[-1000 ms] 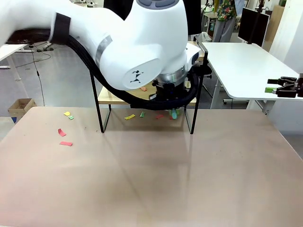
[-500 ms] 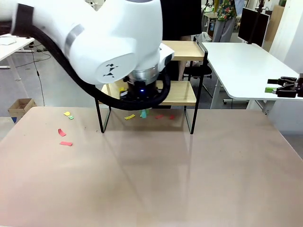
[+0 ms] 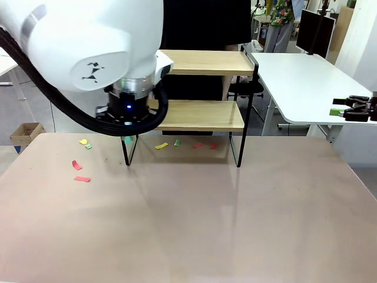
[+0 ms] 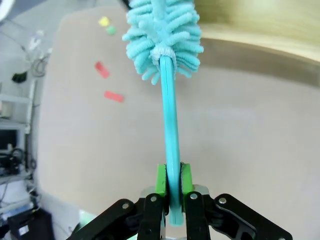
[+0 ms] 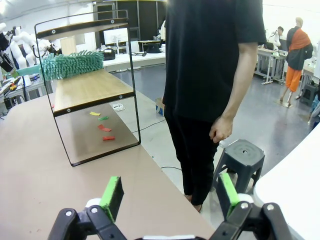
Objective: Clean the shelf.
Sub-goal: Clean the specific section of the Shelf indicated by the human with the Duster.
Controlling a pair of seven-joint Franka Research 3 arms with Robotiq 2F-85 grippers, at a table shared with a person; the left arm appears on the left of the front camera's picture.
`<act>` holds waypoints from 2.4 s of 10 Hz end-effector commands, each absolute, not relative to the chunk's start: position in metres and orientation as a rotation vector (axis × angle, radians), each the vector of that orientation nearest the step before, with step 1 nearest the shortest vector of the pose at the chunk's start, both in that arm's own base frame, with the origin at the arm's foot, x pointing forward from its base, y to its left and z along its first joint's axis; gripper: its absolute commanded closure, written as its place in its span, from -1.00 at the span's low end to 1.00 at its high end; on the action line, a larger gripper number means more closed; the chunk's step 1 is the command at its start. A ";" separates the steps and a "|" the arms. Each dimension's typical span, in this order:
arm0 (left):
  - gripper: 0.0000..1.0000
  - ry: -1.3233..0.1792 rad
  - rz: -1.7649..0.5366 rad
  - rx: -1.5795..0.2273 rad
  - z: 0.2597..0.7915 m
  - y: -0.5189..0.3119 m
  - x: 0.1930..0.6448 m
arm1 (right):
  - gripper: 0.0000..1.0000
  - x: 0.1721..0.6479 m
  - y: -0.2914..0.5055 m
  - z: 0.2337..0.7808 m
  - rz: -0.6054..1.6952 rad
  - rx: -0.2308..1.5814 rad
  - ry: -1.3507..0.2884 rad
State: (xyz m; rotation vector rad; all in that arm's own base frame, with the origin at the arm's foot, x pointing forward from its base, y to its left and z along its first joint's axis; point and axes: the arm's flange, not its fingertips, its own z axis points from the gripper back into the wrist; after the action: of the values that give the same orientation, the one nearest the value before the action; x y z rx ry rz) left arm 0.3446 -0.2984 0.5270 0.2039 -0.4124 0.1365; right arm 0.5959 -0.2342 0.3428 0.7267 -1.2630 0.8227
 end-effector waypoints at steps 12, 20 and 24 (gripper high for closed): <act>0.73 -0.454 -0.209 -0.068 0.571 -0.277 0.295 | -1.00 0.596 -0.232 0.346 0.828 0.726 -1.265; 0.73 -0.128 -0.689 -0.499 0.599 -0.150 0.259 | -1.00 0.596 -0.232 0.346 0.828 0.726 -1.265; 0.73 0.195 -0.772 -0.383 0.581 -0.092 0.252 | -1.00 0.596 -0.232 0.346 0.828 0.726 -1.265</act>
State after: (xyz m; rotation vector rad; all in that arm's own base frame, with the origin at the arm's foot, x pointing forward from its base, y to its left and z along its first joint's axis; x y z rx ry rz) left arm 0.2416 -0.0996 0.5836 -0.4455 0.1419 -0.6816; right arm 0.5959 -0.2341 0.3427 0.7269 -1.2629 0.8226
